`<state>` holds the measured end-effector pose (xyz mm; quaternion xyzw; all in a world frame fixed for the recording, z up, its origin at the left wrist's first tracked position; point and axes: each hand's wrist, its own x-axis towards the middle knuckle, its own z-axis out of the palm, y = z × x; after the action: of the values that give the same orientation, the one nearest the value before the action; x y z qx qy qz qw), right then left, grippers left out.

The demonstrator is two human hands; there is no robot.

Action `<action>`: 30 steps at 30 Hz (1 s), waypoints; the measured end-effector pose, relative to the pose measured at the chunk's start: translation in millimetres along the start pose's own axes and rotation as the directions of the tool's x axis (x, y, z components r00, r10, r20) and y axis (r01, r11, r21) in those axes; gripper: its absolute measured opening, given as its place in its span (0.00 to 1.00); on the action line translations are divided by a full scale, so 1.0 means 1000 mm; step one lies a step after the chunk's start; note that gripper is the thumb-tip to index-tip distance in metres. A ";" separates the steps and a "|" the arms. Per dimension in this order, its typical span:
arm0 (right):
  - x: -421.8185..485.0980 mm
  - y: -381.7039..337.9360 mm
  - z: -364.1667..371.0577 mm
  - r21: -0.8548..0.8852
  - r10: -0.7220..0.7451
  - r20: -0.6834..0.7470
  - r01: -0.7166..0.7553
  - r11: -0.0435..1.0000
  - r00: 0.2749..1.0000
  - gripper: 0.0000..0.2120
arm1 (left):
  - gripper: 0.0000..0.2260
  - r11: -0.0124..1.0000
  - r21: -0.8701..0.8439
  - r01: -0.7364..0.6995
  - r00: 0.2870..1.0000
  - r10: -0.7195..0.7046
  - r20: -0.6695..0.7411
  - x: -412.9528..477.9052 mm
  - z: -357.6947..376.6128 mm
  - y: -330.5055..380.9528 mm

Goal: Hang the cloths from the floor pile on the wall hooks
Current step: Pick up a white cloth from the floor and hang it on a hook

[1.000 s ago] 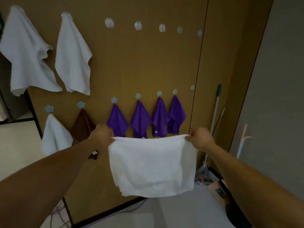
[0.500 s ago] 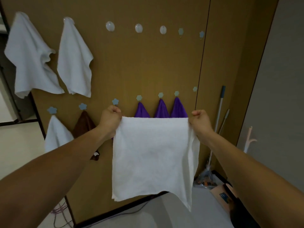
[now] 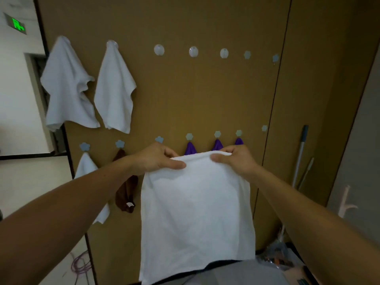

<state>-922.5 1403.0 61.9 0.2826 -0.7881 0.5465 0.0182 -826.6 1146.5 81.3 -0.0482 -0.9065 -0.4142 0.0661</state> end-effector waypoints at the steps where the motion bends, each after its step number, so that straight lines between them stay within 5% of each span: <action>1: 0.009 -0.003 0.005 -0.004 0.000 -0.015 0.000 1.000 1.000 0.14 | 0.11 1.000 0.003 0.013 0.999 -0.013 -0.044 0.006 -0.006 -0.004; 6: 0.073 -0.026 0.035 -0.109 -0.128 -0.100 0.117 0.987 0.987 0.16 | 0.11 0.992 -0.121 0.023 0.970 -0.052 -0.236 0.044 -0.048 -0.024; 10: 0.132 -0.043 0.061 -0.109 -0.203 -0.161 0.187 0.976 0.966 0.12 | 0.19 1.000 -0.018 -0.011 0.904 0.002 -0.427 0.087 -0.086 -0.034; 19: 0.252 -0.079 0.095 -0.084 -0.257 -0.118 0.249 0.965 0.959 0.12 | 0.14 0.887 0.451 -0.104 0.779 0.354 -0.517 0.159 -0.166 -0.043; 30: 0.381 -0.123 0.094 -0.103 -0.403 -0.233 0.390 0.915 0.885 0.13 | 0.18 0.885 0.452 -0.112 0.670 0.403 -0.623 0.254 -0.259 -0.033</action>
<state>-1158.7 1128.9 257.9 0.3659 -0.7194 0.5412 0.2361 -1061.3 937.4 264.9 -0.0039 -0.8573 -0.2050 0.4722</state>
